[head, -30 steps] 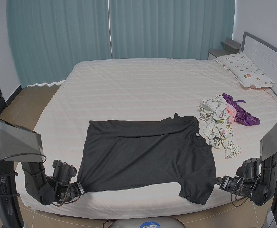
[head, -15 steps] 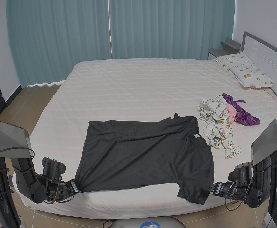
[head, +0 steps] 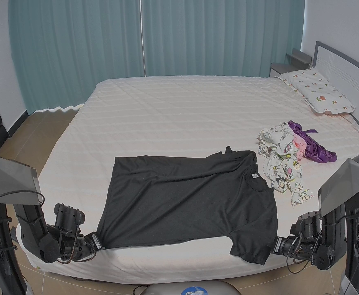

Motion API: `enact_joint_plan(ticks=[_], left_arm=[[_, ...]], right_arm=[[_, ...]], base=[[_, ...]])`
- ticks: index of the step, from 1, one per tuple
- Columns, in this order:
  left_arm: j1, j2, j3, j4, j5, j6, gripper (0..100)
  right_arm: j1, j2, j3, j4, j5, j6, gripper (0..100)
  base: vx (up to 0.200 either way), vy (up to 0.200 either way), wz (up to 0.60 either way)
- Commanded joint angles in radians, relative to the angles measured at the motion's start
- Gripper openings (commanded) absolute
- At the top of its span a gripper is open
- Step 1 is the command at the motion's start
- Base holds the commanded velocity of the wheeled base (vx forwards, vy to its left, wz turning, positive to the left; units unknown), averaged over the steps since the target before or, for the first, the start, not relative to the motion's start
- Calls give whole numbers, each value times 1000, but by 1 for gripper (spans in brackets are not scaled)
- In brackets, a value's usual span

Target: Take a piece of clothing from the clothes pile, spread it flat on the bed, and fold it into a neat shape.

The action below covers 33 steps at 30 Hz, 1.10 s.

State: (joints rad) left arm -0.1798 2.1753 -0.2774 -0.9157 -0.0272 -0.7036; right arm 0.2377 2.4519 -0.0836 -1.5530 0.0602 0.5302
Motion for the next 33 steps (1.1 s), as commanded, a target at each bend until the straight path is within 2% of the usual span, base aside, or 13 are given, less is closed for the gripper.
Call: enact_joint_plan(ticks=[1,2,4,6,11,12,15,23,33], left_arm=[[0,3,0,0,0,0,0],[-1,3,1,0,0,0,0],[-1,3,1,-3,0,0,0],[-1,3,1,0,0,0,0],[-1,3,1,-3,0,0,0],[-1,3,1,-3,0,0,0],[0,3,0,-3,0,0,0],[2,4,0,-5,-2,-2,0],[2,4,-2,-5,0,-13,0]], right_arm=[[-40,1,45,-7,1,-38,0],[-44,1,50,-10,1,-45,0],[-100,2,84,-15,3,-116,0],[-129,-1,84,-15,10,-133,0],[-135,-16,84,-15,47,-119,0],[-132,-14,81,-15,53,-119,100],[-103,-11,67,-16,61,-105,100],[6,13,-58,-13,27,17,100],[0,9,-93,1,32,20,100]], base=[[0,0,0],[0,0,0],[0,0,0],[0,0,0],[0,0,0],[0,0,0],[0,0,0],[0,0,0],[0,0,0]])
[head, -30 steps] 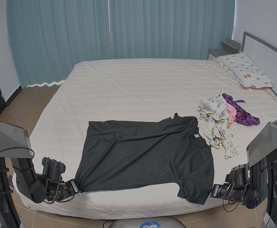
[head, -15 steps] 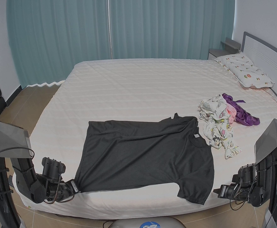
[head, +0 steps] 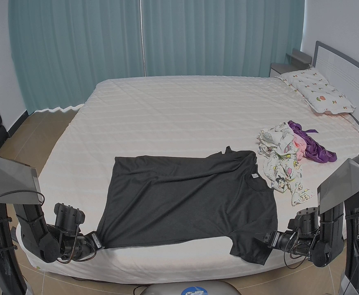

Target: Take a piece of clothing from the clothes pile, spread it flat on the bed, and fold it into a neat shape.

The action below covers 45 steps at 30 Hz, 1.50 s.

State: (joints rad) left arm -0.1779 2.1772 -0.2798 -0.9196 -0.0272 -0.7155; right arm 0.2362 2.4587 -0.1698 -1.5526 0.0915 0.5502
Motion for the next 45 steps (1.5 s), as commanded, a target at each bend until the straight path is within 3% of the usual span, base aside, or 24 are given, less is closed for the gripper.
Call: enact_joint_plan(ticks=[1,3,4,12,15,21,28,38,45], left_arm=[[0,3,1,-1,0,-1,0],[0,1,1,-1,0,-1,0],[0,1,1,-1,0,-1,0],[0,1,2,-1,0,-1,0],[0,1,2,-1,-2,-1,0],[-2,-2,7,1,-2,1,0],[-3,-7,17,-1,0,4,0],[-9,-4,77,-2,1,85,0],[-12,1,137,-2,4,173,0]], right_arm=[[0,2,-8,0,1,0,100],[0,2,-7,-1,-1,0,100],[2,3,-5,-1,-6,0,0],[-3,6,3,8,-19,-4,0],[-54,0,29,60,-38,-46,0],[-149,-27,141,32,-29,-158,0],[-248,-84,170,19,-15,-193,0],[-255,-198,170,209,14,-256,0],[-307,-265,170,359,40,-340,0]], base=[[0,0,0],[0,0,0],[0,0,0],[0,0,0],[0,0,0],[0,0,0],[0,0,0],[0,0,0],[0,0,0]])
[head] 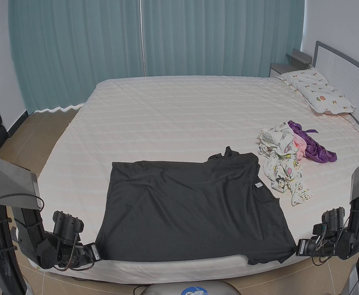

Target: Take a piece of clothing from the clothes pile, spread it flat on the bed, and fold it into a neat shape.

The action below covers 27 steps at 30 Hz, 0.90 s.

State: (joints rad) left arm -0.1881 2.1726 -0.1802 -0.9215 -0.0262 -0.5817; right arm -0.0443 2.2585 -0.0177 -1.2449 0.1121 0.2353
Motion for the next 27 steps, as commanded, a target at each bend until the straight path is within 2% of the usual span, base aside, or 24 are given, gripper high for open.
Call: enact_joint_plan(ticks=[1,5,8,17,22,27], left_arm=[[-2,4,44,0,3,43,0],[-11,-2,73,7,12,57,0],[-53,3,131,0,20,120,0],[-50,1,128,0,38,118,0],[-42,-14,127,-2,38,115,0],[-13,-134,120,-10,23,114,0]], right_arm=[[-26,-73,18,67,32,-27,0],[-28,-99,18,99,47,-27,0],[-37,-112,18,102,54,-28,0],[-40,-182,18,206,61,-42,0],[-39,-220,18,208,75,-42,0],[-39,-333,18,197,182,-31,0]], base=[[0,0,0],[0,0,0],[0,0,0],[0,0,0],[0,0,0],[0,0,0]])
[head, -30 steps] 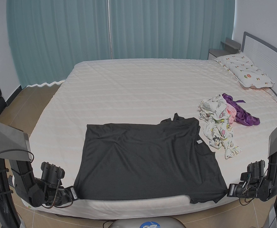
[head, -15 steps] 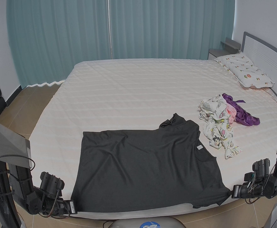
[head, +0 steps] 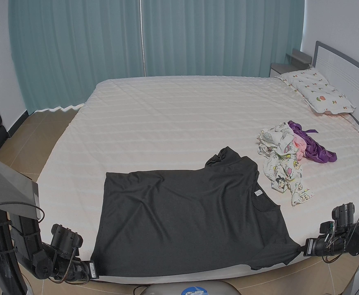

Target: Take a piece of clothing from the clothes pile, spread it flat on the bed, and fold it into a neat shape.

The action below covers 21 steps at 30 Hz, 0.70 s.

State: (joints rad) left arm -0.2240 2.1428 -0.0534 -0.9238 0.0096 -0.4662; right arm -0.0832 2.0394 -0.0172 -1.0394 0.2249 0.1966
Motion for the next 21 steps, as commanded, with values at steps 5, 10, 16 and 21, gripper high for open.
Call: enact_joint_plan(ticks=[5,10,16,21], left_arm=[[28,-155,-75,-1,-14,-52,0],[28,-172,-120,36,-16,-77,0],[28,-242,-158,143,-16,-78,0],[-3,-307,-151,281,-36,-72,0]], right_arm=[[-1,-114,-18,-10,83,9,0],[0,-88,-63,-10,85,20,0],[0,-62,-109,-10,83,34,0],[-4,-82,-86,-11,105,34,0]], base=[[0,0,0],[0,0,0],[0,0,0],[0,0,0]])
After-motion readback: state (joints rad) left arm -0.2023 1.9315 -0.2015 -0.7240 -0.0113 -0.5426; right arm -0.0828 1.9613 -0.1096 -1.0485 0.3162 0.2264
